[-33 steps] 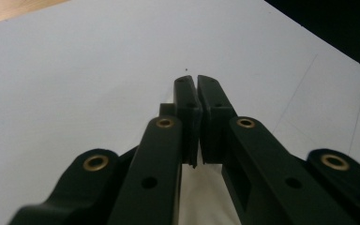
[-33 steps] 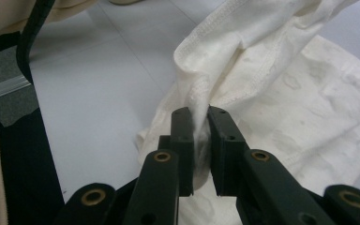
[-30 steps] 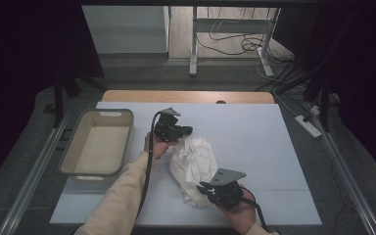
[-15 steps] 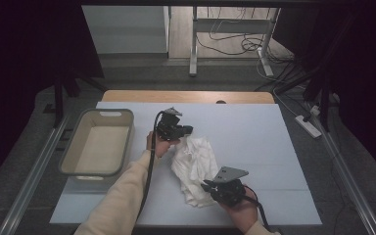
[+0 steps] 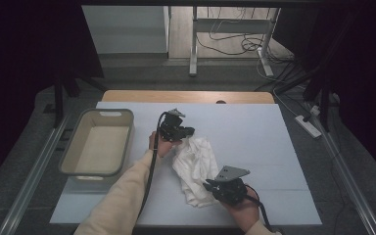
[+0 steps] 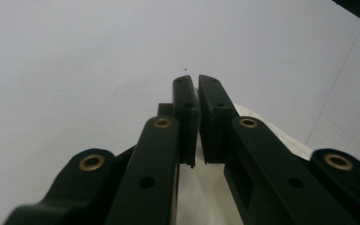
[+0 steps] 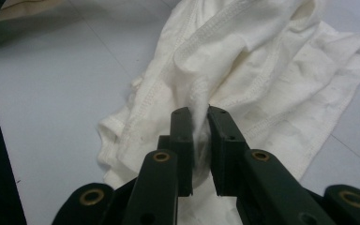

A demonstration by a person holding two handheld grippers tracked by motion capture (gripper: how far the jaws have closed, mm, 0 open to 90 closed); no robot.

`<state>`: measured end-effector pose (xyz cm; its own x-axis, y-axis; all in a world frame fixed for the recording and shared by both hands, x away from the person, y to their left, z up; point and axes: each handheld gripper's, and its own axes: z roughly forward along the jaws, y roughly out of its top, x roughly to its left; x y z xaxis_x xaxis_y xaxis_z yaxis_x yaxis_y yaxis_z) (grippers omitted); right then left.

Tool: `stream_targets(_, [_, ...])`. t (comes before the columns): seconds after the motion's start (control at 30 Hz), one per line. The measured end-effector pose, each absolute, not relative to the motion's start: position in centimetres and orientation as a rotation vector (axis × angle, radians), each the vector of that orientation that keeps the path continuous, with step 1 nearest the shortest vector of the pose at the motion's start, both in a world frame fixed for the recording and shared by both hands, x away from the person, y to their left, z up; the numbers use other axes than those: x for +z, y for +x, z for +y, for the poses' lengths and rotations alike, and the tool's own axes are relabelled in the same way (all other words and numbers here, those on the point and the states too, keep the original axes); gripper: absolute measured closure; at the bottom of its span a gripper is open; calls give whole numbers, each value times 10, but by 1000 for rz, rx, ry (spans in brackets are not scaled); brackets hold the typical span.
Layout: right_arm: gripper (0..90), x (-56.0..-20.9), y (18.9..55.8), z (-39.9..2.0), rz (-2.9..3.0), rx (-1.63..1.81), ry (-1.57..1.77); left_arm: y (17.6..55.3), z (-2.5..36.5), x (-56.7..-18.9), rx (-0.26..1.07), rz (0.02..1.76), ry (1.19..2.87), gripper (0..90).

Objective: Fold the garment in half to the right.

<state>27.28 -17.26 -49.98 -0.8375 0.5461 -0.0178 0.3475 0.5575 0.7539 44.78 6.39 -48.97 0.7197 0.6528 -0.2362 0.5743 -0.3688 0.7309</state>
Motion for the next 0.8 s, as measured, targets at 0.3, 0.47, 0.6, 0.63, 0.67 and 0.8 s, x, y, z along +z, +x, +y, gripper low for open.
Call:
stream_targets(0.3, [800,-501,272,-175,2539,1145,758,451,59,-491,110,922,2073,842])
stream_targets(0.47, [789,-501,270,-179,2533,1138,779,452,50,-492,109,906,2087,808])
stream_targets(0.6, [779,-501,269,-184,2529,1136,801,451,46,-490,106,886,2086,742])
stream_targets(0.63, [775,-501,268,-185,2529,1133,806,451,46,-489,105,881,2085,740])
stream_targets(0.67, [768,-500,268,-186,2528,1137,810,451,45,-488,104,878,2082,722])
stream_targets(0.8, [663,-498,267,-189,2529,1133,822,450,46,-486,113,868,2078,551])
